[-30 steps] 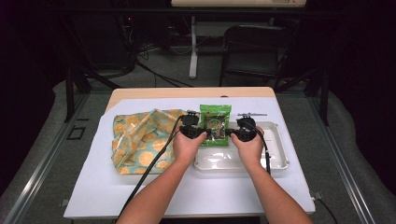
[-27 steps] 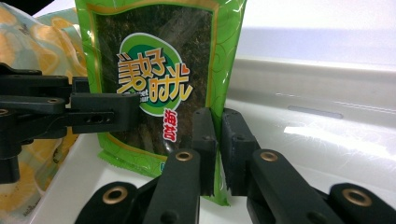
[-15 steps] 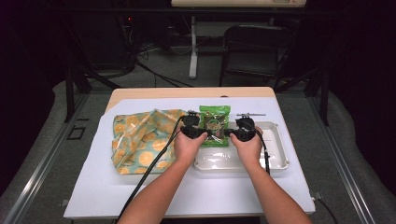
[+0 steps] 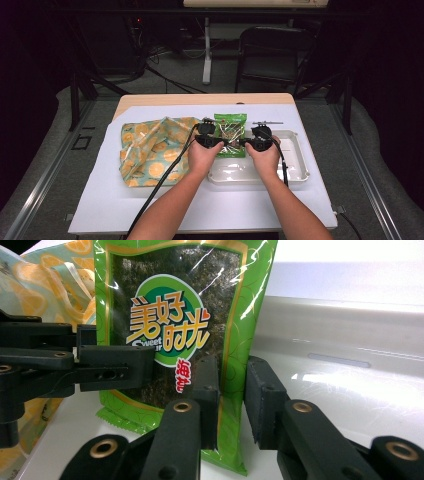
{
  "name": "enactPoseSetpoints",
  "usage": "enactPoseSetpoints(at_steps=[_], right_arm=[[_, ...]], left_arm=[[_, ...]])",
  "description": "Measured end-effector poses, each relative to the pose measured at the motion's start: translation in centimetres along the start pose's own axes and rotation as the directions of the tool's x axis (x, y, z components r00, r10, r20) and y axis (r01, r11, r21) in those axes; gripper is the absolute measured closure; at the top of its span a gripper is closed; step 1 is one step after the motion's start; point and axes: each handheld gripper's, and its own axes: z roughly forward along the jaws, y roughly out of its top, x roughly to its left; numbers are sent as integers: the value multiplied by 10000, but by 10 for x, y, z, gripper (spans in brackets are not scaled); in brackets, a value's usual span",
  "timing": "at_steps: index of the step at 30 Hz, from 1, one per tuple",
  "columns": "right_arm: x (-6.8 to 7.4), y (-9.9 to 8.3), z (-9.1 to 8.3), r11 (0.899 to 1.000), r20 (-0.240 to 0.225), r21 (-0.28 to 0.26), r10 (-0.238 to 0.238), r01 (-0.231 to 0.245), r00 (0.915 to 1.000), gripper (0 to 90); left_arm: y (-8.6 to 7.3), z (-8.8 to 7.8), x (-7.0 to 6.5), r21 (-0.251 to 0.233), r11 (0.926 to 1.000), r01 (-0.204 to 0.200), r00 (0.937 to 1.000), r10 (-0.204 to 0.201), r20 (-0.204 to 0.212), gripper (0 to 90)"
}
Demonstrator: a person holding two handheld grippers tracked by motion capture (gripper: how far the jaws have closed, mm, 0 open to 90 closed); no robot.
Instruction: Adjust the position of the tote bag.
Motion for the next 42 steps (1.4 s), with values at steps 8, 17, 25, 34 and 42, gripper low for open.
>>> enactPoseSetpoints(at_steps=[8, 17, 25, 34, 42], right_arm=[[0, -1, 5, 9997, 166, 259, -34, 30, 9999, 713], [-1, -2, 10, 9993, 279, 380, -8, -2, 9996, 698], [-3, -1, 10, 9990, 239, 437, -49, 39, 9997, 695], [-3, -1, 10, 9990, 208, 441, 28, -37, 9998, 694], [-2, -2, 12, 9986, 196, 515, 99, -109, 9998, 699]], left_arm=[[0, 2, -1, 107, 9999, -75, 10000, 75, -8, 537], [0, 1, 0, 59, 10000, -65, 10000, 65, 12, 535], [1, 0, 0, 37, 10000, -60, 10000, 60, 27, 531], [2, -5, 0, 11, 9998, -178, 9997, 178, -153, 526], [3, -9, 1, -43, 9996, -271, 9990, 269, -356, 595]])
